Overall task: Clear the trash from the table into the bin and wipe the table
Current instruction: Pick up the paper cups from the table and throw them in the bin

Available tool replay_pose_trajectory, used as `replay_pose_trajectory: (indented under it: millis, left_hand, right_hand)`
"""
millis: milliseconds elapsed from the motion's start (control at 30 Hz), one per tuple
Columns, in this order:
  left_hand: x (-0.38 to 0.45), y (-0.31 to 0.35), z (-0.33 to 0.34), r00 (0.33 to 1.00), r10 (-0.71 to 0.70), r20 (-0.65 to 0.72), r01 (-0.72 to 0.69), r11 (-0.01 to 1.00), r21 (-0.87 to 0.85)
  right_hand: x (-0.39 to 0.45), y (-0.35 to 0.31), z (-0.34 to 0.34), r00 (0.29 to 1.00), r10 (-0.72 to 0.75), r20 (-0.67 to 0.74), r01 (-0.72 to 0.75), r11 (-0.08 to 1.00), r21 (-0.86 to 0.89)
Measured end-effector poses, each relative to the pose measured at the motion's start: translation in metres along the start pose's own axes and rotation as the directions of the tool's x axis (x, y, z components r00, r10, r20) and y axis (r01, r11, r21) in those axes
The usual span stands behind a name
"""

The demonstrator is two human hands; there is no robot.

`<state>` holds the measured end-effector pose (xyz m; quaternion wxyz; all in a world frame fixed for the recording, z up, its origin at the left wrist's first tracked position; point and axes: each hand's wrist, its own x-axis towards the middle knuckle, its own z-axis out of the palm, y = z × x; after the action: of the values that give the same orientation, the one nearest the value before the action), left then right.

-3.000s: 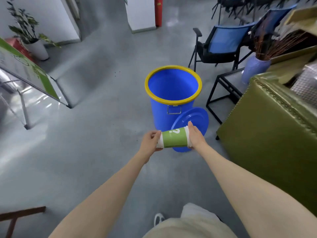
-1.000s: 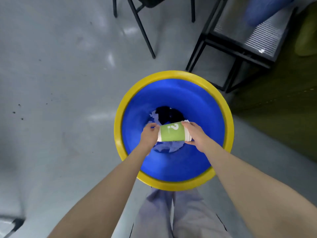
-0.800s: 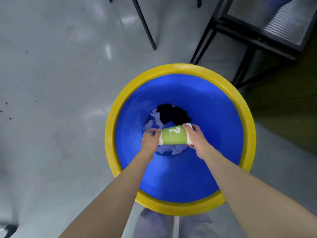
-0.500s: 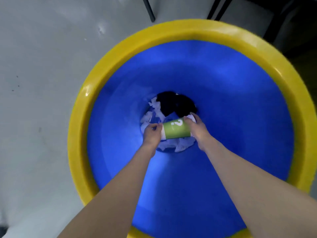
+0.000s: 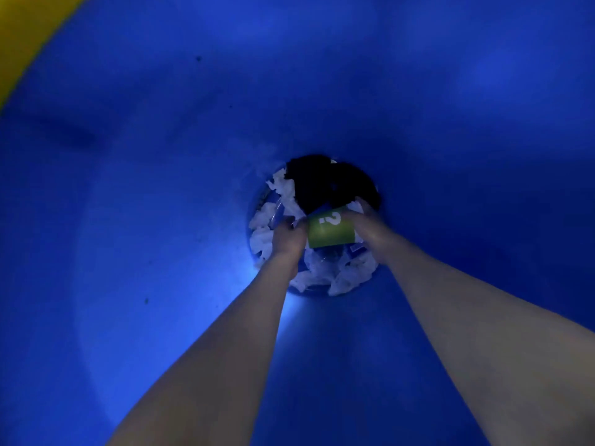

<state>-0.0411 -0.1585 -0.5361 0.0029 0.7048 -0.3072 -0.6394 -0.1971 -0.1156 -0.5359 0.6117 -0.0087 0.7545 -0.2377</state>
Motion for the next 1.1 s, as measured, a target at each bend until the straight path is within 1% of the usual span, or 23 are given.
replay_pose_trajectory:
  millis: [100, 200, 300, 367, 433, 500, 600, 633, 700, 833, 900, 1033, 1100]
  left_hand:
    - [0.019, -0.011, 0.007, 0.998, -0.06, 0.003, 0.06, 0.996, -0.068]
    - [0.037, -0.023, 0.016, 0.998, -0.069, 0.001, 0.069, 0.996, -0.051]
    - [0.049, -0.032, 0.025, 0.995, -0.095, 0.021, 0.096, 0.994, -0.061]
    - [0.057, -0.039, 0.028, 0.994, -0.112, 0.014, 0.113, 0.991, -0.069]
    - [0.064, -0.047, 0.031, 0.992, -0.12, 0.04, 0.122, 0.991, -0.059]
    - [0.066, -0.055, 0.032, 0.99, -0.127, 0.065, 0.126, 0.992, 0.021]
    - [0.064, -0.069, 0.032, 0.981, -0.164, 0.103, 0.14, 0.967, 0.214]
    - [0.063, -0.072, 0.032, 0.977, -0.178, 0.116, 0.148, 0.962, 0.231]
    - [0.06, -0.076, 0.031, 0.979, -0.171, 0.111, 0.145, 0.967, 0.211]
    - [0.059, -0.073, 0.028, 0.983, -0.167, 0.078, 0.143, 0.958, 0.25]
    - [0.057, -0.072, 0.028, 0.985, -0.16, 0.064, 0.14, 0.96, 0.243]
    - [0.052, -0.068, 0.027, 0.988, -0.141, 0.067, 0.122, 0.965, 0.231]
    - [0.049, -0.067, 0.025, 0.988, -0.138, 0.07, 0.119, 0.967, 0.225]
  right_hand:
    - [0.018, 0.004, 0.005, 0.999, -0.039, 0.007, 0.039, 0.995, -0.087]
    - [0.038, 0.011, 0.006, 0.998, -0.067, -0.013, 0.063, 0.977, -0.204]
    - [0.052, 0.022, 0.007, 0.996, -0.088, 0.009, 0.086, 0.943, -0.322]
    - [0.058, 0.03, 0.006, 0.997, -0.064, 0.032, 0.071, 0.909, -0.41]
    - [0.066, 0.041, 0.003, 0.999, 0.0, 0.036, 0.018, 0.86, -0.511]
    - [0.071, 0.05, 0.0, 0.997, 0.073, 0.028, -0.041, 0.793, -0.608]
    - [0.067, 0.056, 0.0, 0.987, 0.163, 0.004, -0.114, 0.707, -0.698]
    - [0.067, 0.059, 0.0, 0.984, 0.177, -0.005, -0.127, 0.686, -0.716]
    - [0.067, 0.063, 0.001, 0.983, 0.18, -0.025, -0.141, 0.666, -0.732]
    - [0.063, 0.068, 0.003, 0.988, 0.15, -0.026, -0.121, 0.669, -0.733]
    - [0.061, 0.069, 0.004, 0.992, 0.125, -0.024, -0.102, 0.671, -0.734]
    - [0.056, 0.068, 0.004, 0.994, 0.088, -0.07, -0.112, 0.758, -0.643]
    - [0.054, 0.065, 0.003, 0.992, 0.072, -0.103, -0.121, 0.76, -0.639]
